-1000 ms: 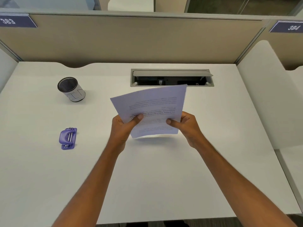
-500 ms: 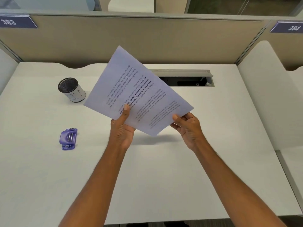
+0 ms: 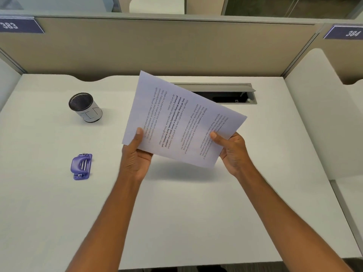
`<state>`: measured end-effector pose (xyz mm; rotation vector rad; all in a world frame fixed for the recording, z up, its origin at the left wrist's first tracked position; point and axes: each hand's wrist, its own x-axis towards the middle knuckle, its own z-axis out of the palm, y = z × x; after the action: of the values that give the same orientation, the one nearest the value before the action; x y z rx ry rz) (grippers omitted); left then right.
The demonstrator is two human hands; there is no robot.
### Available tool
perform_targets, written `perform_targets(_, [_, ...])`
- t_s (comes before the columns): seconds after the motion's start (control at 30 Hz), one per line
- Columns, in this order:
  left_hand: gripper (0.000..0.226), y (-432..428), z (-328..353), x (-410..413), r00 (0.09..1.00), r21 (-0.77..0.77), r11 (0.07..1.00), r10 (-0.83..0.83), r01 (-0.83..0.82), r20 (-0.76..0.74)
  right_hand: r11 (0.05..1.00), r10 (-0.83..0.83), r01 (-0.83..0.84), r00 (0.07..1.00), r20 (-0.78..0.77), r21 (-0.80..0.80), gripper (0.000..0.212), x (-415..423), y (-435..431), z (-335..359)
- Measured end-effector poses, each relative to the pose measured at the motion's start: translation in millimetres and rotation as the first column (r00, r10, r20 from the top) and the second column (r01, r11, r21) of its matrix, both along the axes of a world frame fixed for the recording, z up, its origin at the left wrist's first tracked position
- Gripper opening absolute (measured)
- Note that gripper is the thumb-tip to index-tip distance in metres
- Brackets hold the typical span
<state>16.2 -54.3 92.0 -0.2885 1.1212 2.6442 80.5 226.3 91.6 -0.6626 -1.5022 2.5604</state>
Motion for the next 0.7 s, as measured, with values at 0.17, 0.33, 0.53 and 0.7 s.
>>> perform_targets(0.17, [0.039, -37, 1, -14, 0.985, -0.294, 0.943, -0.169, 0.157, -0.017, 0.992, 0.052, -0.055, 0.998, 0.028, 0.110, 0.043, 4, 28, 2])
perform_targets(0.33, [0.058, -39, 5, -21, 0.905, -0.555, 0.760, -0.425, 0.338, -0.032, 0.952, 0.142, -0.152, 0.988, 0.057, 0.266, 0.033, 7, 37, 2])
perform_targets(0.53, [0.045, -30, -8, -13, 0.926, -0.647, 0.724, -0.370, 0.242, -0.068, 0.920, 0.151, -0.180, 0.982, 0.110, 0.349, 0.035, 11, 35, -10])
perform_targets(0.7, [0.039, -25, -24, 1, 0.947, -0.651, 0.735, -0.313, 0.190, -0.077, 0.918, 0.125, -0.173, 0.980, 0.154, 0.356, 0.041, 15, 31, -27])
